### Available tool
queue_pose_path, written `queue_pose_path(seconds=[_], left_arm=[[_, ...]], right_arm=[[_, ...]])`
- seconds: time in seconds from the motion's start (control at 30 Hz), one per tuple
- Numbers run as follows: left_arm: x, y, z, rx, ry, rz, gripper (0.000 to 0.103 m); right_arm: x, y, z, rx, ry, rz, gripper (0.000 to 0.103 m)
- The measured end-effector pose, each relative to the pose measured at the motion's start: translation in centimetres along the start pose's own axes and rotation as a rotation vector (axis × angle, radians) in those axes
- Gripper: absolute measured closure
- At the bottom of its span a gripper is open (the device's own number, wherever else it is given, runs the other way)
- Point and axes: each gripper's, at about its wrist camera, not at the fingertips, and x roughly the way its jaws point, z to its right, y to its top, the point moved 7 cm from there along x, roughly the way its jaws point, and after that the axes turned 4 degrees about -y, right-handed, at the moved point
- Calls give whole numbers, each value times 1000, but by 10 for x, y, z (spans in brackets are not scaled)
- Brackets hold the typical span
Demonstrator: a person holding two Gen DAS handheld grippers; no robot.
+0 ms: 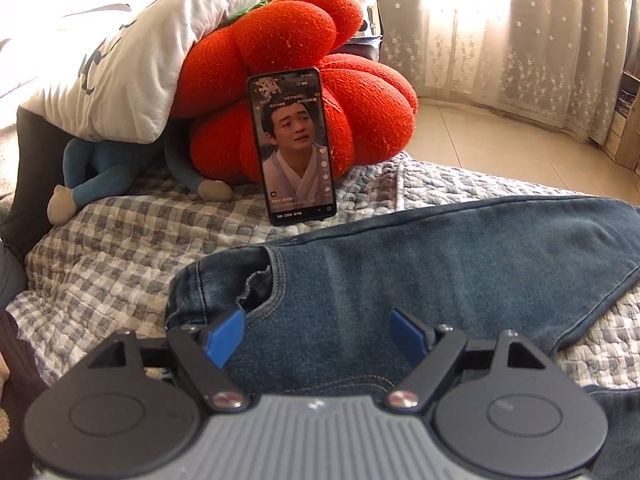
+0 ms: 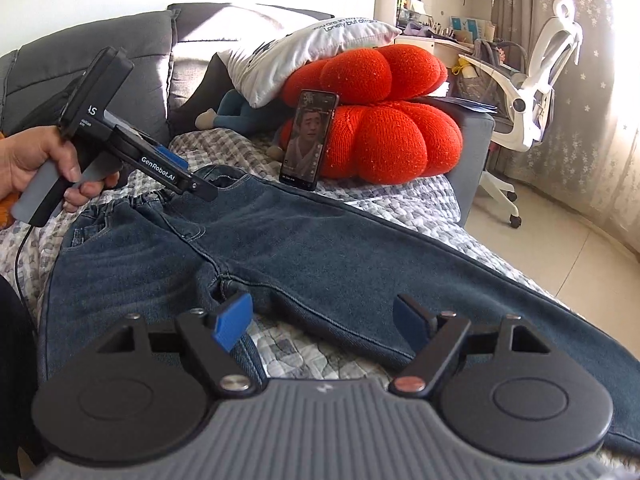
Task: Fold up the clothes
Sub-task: 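Grasp the jeans waistband with the left gripper while the right gripper grasps the leg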
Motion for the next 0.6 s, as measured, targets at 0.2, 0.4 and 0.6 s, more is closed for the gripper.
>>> queue_pose_path(seconds=[0.2,0.4,0.6], left_arm=[[17,5,-26,-19,-18,24,22],[35,15,-54,-2,1,41,22],[53,23,-78,-13,-31,49,23]], right_arm=[[34,17,4,11,22,7,23],[68,25,13,3,26,-8,23],[98,33,23,6,31,-2,23]])
